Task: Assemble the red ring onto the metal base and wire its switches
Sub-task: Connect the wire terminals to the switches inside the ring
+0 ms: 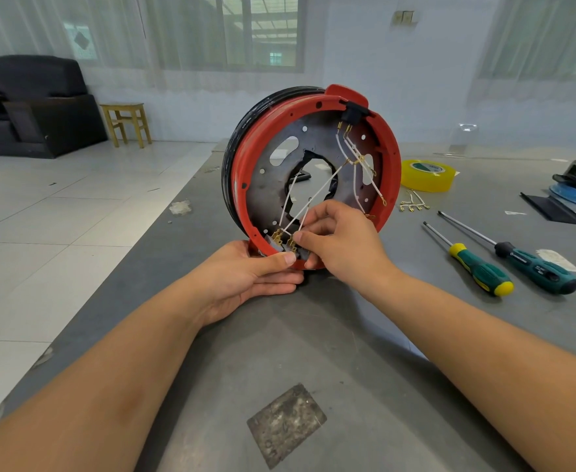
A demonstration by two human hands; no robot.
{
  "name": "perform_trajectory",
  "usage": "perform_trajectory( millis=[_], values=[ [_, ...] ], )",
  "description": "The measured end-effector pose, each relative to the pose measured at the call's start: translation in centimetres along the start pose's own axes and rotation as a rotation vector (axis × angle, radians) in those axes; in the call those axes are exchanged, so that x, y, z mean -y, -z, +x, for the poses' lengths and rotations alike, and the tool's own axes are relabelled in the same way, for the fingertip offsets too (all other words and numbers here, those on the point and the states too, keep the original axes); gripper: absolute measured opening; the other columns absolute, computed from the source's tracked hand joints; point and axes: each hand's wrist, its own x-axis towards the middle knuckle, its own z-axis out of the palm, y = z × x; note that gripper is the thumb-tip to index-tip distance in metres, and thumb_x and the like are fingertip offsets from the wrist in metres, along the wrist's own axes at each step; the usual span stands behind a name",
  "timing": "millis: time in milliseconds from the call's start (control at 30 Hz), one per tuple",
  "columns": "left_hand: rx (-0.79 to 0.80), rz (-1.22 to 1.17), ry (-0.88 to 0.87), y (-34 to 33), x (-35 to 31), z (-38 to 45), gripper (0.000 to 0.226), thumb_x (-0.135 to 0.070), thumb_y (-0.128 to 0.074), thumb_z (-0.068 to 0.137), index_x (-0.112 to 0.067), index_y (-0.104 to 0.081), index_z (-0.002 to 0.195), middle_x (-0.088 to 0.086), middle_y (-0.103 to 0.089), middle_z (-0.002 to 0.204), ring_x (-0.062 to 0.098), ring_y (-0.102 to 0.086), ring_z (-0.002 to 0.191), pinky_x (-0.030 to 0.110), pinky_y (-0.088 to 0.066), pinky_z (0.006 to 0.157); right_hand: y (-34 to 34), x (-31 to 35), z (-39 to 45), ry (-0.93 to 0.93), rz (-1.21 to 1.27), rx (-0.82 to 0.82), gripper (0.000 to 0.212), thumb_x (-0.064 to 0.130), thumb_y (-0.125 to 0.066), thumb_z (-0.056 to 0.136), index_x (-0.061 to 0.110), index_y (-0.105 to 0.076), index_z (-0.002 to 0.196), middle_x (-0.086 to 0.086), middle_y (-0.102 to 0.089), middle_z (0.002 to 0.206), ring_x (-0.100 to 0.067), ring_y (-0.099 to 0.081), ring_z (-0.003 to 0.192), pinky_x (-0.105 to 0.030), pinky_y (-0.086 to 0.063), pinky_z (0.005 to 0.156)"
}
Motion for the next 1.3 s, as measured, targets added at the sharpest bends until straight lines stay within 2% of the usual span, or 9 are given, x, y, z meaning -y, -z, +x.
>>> perform_trajectory(
  millis=[433,700,867,967,1100,1167,1233,1267,1300],
  values=[
    [0.008,0.021,-0.013,0.0,0.0,-0.2,0.045,-0.019,-0.081,0.079,0.001,-0.069,0.118,0.021,-0.079,0.110,0.031,-0.078,0.102,0.033,-0.065,0.079,-0.3,0.0,-0.5,0.101,-0.131,0.008,0.015,0.014,-0.075,0.090,0.017,-0.061,0.091,0.003,-0.075,0.074,-0.013,-0.067,0.046,-0.020,-0.053,0.052],
    [-0.017,0.010,-0.015,-0.1,-0.1,-0.3,0.048,-0.019,-0.082,0.080,0.001,-0.068,0.121,0.022,-0.078,0.110,0.031,-0.078,0.104,0.035,-0.065,0.082,-0.6,-0.8,-0.6,0.104,-0.056,-0.021,0.012,0.015,-0.075,0.091,0.019,-0.063,0.093,0.005,-0.074,0.079,-0.013,-0.070,0.050,-0.016,-0.049,0.051],
    [-0.054,-0.073,-0.009,-0.1,-0.1,-0.3,0.053,-0.018,-0.082,0.078,0.005,-0.065,0.122,0.023,-0.078,0.110,0.033,-0.078,0.103,0.035,-0.065,0.078,-0.5,-1.4,-0.9,0.136,0.048,-0.100,0.012,0.019,-0.070,0.094,0.025,-0.065,0.103,0.010,-0.071,0.089,-0.011,-0.072,0.060,-0.016,-0.050,0.053],
    [-0.096,-0.163,-0.009,0.0,-0.1,-0.3,0.036,-0.012,-0.078,0.086,0.005,-0.065,0.115,0.025,-0.077,0.109,0.034,-0.078,0.101,0.036,-0.066,0.075,0.2,-1.8,-1.0,0.210,-0.055,-0.172,0.007,0.024,-0.069,0.094,0.028,-0.064,0.096,0.012,-0.068,0.081,-0.003,-0.063,0.065,-0.013,-0.049,0.060],
    [-0.154,-0.222,-0.006,0.3,-0.1,-0.3,0.027,-0.008,-0.074,0.093,0.005,-0.066,0.114,0.026,-0.077,0.108,0.035,-0.078,0.101,0.038,-0.066,0.075,1.5,-2.4,-0.5,0.211,-0.143,-0.307,0.019,0.033,-0.067,0.095,0.030,-0.051,0.087,0.009,-0.057,0.071,-0.001,-0.052,0.062,-0.011,-0.040,0.057],
    [-0.174,-0.239,-0.012,0.4,-0.1,-0.3,0.027,-0.008,-0.074,0.093,0.005,-0.066,0.116,0.027,-0.077,0.108,0.035,-0.078,0.100,0.038,-0.066,0.073,2.0,-2.8,-0.1,0.145,-0.118,-0.377,0.024,0.042,-0.066,0.094,0.031,-0.045,0.094,0.008,-0.055,0.086,0.001,-0.051,0.067,-0.011,-0.040,0.059],
    [-0.178,-0.240,-0.012,0.5,-0.1,-0.4,0.026,-0.010,-0.074,0.093,0.004,-0.068,0.114,0.028,-0.077,0.107,0.036,-0.078,0.099,0.038,-0.066,0.072,2.3,-3.4,0.4,0.047,-0.058,-0.395,0.038,0.049,-0.068,0.092,0.029,-0.042,0.112,0.005,-0.051,0.116,0.006,-0.056,0.079,-0.008,-0.044,0.067],
    [-0.176,-0.232,-0.011,0.5,-0.1,-0.4,0.023,-0.011,-0.074,0.093,0.004,-0.070,0.111,0.028,-0.077,0.106,0.036,-0.078,0.098,0.038,-0.066,0.072,2.4,-3.7,0.6,-0.007,-0.016,-0.375,0.049,0.050,-0.069,0.091,0.028,-0.039,0.123,0.003,-0.047,0.129,0.006,-0.059,0.091,-0.010,-0.048,0.076],
    [-0.174,-0.225,-0.009,0.5,-0.2,-0.4,0.022,-0.013,-0.075,0.093,0.003,-0.072,0.107,0.028,-0.077,0.104,0.035,-0.079,0.097,0.038,-0.066,0.072,2.5,-4.0,0.9,-0.070,0.048,-0.333,0.057,0.049,-0.070,0.091,0.026,-0.038,0.132,0.000,-0.045,0.138,0.000,-0.062,0.103,-0.021,-0.053,0.086]
  ],
)
